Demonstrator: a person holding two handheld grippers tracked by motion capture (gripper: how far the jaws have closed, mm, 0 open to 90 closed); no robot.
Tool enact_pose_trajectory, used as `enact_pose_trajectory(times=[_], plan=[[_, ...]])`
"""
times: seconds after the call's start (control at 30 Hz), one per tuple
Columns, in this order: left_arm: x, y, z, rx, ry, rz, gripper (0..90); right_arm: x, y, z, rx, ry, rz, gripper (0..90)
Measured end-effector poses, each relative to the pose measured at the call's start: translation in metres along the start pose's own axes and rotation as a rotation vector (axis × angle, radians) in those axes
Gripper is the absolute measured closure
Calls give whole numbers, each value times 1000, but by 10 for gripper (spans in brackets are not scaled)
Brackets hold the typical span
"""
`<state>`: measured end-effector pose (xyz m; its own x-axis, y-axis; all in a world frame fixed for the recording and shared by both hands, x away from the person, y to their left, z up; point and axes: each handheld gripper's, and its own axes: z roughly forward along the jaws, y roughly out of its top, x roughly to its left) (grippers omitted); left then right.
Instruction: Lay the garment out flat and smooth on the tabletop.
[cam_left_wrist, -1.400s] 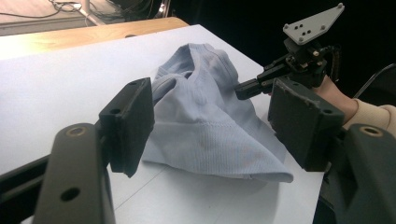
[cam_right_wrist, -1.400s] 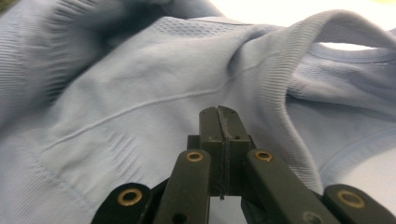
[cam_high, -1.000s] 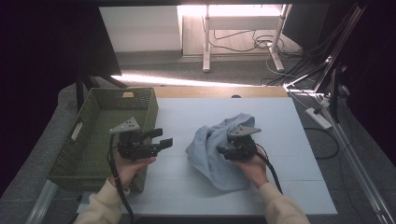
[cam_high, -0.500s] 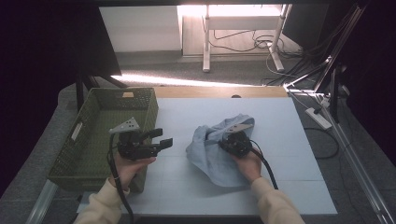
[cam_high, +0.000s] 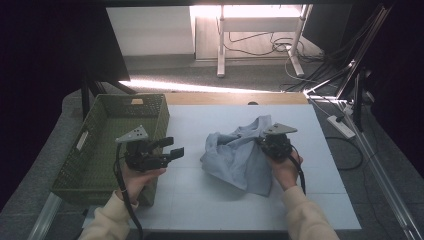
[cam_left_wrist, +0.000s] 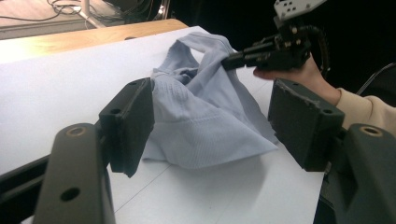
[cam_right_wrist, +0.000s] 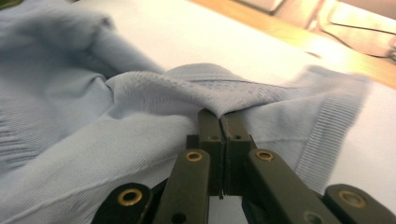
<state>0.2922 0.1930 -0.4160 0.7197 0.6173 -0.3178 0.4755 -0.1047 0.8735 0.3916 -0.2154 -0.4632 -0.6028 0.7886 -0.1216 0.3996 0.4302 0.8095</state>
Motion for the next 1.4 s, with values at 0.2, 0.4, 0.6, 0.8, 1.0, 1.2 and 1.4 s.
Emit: enact_pose_trajectory(times=[0.2, 0.4, 0.6, 0.8, 1.0, 1.2, 1.4], plan=[[1, 0, -1, -2, 4, -5, 316, -27, -3, -1, 8, -69, 56, 893], [1, -1, -1, -1, 6, -5, 316, -38, -24, 22, 125, -76, 73, 892], [1, -1, -3, -5, 8, -4, 316, -47, -35, 28, 169, -99, 100, 892], [0, 0, -3, -4, 7, -1, 316, -46, -34, 24, 144, -60, 129, 823], [0, 0, -2, -3, 6, 2, 316, -31, -26, 10, 96, -20, 129, 557], [-1, 0, -2, -5, 5, 2, 316, -10, -17, -19, 16, 48, 104, 470], [-1, 1, -2, -7, 1, 4, 316, 20, -15, -32, 3, 151, 55, 452]])
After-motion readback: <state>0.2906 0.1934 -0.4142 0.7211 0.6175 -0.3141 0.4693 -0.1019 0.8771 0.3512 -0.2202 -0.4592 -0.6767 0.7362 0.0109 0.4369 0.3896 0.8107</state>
